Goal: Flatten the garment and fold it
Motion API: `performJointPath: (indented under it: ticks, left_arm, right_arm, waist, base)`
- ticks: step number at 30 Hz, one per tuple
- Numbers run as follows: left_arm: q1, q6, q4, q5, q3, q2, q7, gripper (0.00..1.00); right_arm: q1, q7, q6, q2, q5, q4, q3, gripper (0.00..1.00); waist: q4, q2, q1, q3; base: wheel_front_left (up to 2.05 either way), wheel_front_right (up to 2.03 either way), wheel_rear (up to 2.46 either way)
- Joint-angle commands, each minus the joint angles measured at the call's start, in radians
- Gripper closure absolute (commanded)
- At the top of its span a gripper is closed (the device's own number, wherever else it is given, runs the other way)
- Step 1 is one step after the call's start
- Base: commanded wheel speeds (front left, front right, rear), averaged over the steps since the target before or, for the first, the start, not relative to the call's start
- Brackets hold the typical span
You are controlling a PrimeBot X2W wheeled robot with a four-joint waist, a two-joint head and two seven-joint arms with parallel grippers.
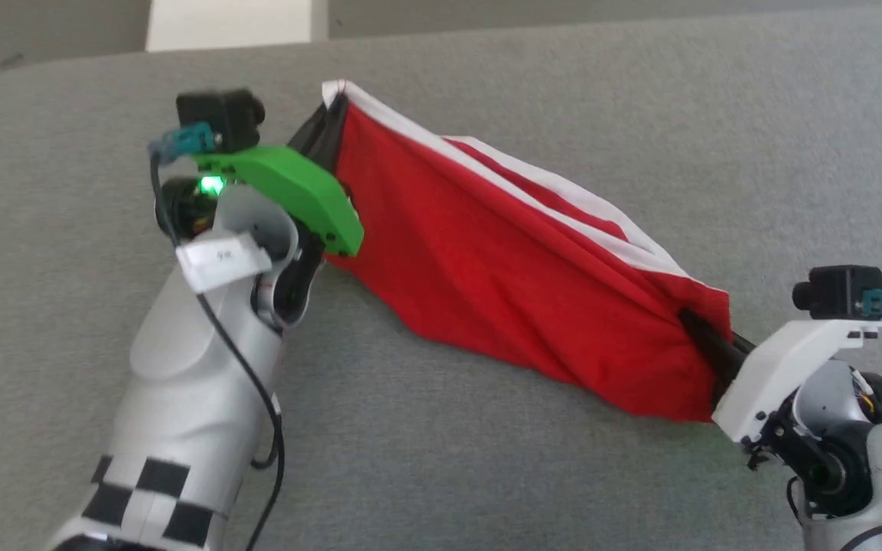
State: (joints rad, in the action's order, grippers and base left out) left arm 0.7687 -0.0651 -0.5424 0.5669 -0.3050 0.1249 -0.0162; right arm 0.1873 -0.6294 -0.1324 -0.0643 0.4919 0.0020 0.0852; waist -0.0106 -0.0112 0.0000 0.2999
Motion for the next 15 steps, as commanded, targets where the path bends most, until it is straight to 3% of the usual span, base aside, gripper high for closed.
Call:
performJointPath:
  ticks: [1,15]
  left_arm:
    - [0.045,-0.008,-0.033,-0.019,-0.006,-0.001,0.004,1.00]
    - [0.186,-0.028,-0.316,-0.032,-0.040,0.008,-0.008,1.00]
  right_arm:
    - [0.017,0.000,0.002,0.003,-0.001,0.010,-0.008,1.00]
    - [0.045,0.025,0.002,0.012,0.042,0.075,-0.129,1.00]
  waist:
    - [-0.092,0.0112,0.0000,0.093]
    - [-0.198,0.0112,0.0000,0.141]
  base:
    - [0.00,0.00,0.00]
    - [0.00,0.00,0.00]
